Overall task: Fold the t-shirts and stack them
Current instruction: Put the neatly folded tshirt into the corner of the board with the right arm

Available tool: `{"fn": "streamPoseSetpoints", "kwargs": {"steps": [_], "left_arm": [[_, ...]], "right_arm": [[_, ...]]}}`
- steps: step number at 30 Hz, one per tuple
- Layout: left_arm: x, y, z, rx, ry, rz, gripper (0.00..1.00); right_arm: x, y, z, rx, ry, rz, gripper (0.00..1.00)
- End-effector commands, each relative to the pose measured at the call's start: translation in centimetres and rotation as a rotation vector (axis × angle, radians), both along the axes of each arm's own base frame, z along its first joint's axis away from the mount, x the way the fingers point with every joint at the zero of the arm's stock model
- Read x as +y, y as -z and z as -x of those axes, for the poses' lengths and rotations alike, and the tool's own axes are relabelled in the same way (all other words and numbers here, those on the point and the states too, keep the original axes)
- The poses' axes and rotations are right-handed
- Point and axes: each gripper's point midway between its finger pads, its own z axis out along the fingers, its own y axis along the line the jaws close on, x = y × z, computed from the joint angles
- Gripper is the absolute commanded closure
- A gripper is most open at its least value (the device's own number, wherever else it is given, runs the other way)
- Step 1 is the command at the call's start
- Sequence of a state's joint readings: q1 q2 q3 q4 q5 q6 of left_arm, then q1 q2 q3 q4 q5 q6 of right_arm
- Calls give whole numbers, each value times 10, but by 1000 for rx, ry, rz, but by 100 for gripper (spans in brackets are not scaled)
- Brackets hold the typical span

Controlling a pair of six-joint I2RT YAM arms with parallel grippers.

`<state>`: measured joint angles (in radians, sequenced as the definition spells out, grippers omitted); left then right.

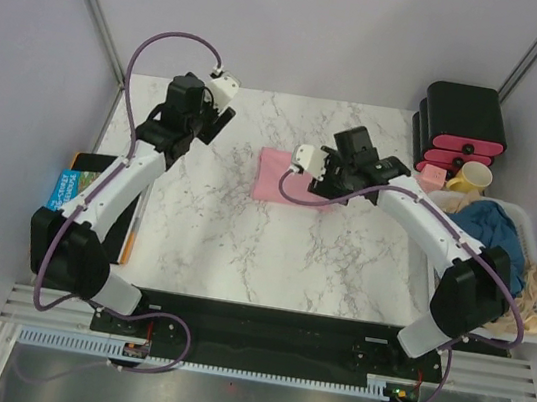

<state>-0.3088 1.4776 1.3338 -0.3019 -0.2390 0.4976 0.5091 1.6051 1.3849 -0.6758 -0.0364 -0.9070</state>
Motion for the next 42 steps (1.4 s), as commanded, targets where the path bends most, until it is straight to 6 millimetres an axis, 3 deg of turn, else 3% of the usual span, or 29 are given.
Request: {"fn": "streamPoseSetpoints", "kwargs": {"steps": [1,6,11,16,26,31,32,33,35,36,38,39,42], "left_arm": [[34,-6,18,-12,-50,-77,13],[59,-7,28,-16,-91,-92,12],[68,-5,32,-14,-109,-90,12],[74,-4,33,-12,-115,-102,12],[99,-4,34,-10,-148,-132,10],[117,-14,34,-28,-167,-141,8],[124,-15,35,-30,-182,-141,8],[127,-17,36,-32,-185,-140,8],[134,-19,38,-38,-194,-140,7],[136,-19,39,-40,-196,-138,7],[136,-21,41,-45,-190,-134,7],[147,-20,44,-42,-218,-135,6],[153,-20,48,-44,-227,-131,6]], "right_arm": [[16,24,36,36,-146,107,28],[43,46,39,-17,-198,159,27],[67,69,26,-56,-208,188,27],[91,95,27,-72,-242,204,27],[105,131,16,-63,-205,194,27],[104,147,16,-42,-196,211,29],[104,150,16,-39,-193,209,32],[105,151,16,-39,-196,211,45],[103,158,15,-35,-193,222,55],[102,161,15,-32,-188,231,67],[101,164,13,-33,-185,244,73],[101,164,11,-37,-189,251,76],[102,165,3,-55,-212,273,76]]}}
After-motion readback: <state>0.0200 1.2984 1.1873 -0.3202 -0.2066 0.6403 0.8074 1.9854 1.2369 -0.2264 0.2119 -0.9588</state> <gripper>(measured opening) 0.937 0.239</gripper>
